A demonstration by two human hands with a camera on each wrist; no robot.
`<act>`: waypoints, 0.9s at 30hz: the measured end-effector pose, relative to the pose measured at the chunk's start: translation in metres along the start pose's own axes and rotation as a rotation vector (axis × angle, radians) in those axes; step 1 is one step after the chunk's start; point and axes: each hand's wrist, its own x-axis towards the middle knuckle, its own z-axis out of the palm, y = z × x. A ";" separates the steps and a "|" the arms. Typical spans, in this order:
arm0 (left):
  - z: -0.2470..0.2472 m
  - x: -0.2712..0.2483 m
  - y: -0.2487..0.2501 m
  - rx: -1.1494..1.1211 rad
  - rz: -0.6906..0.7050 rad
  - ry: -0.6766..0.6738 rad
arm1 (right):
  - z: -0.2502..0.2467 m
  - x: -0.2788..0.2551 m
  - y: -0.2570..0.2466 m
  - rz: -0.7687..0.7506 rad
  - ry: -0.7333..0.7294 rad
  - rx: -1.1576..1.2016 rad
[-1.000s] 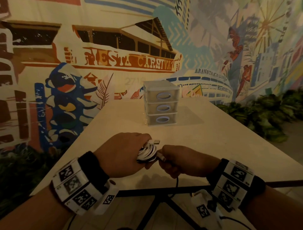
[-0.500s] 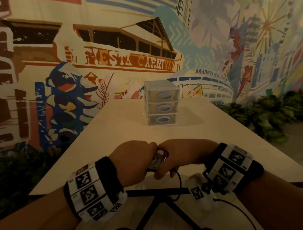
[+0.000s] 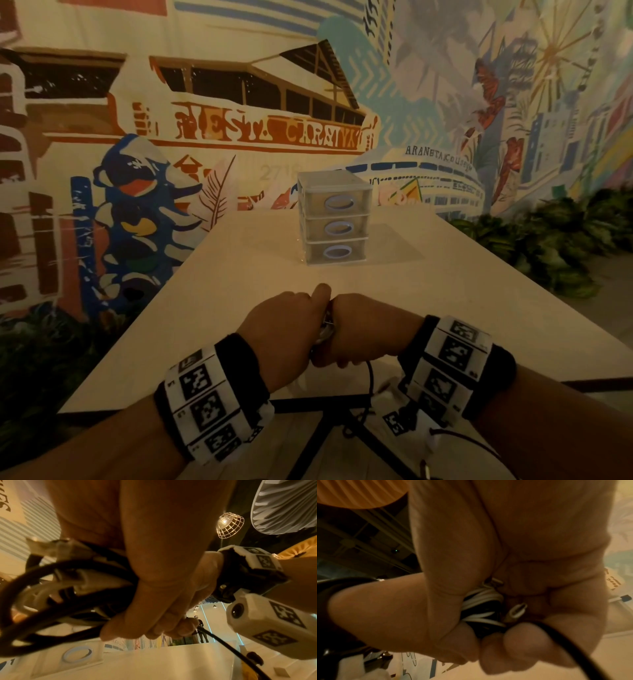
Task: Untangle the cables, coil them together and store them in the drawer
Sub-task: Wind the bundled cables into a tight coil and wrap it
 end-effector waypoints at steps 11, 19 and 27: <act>0.009 -0.015 -0.010 -0.053 0.056 0.261 | -0.009 -0.003 0.006 0.002 -0.026 0.194; 0.002 -0.015 -0.014 0.113 0.047 0.120 | -0.015 -0.005 0.000 0.022 -0.227 0.370; -0.012 -0.015 0.002 0.141 0.029 0.047 | -0.007 0.001 -0.015 0.043 -0.156 0.153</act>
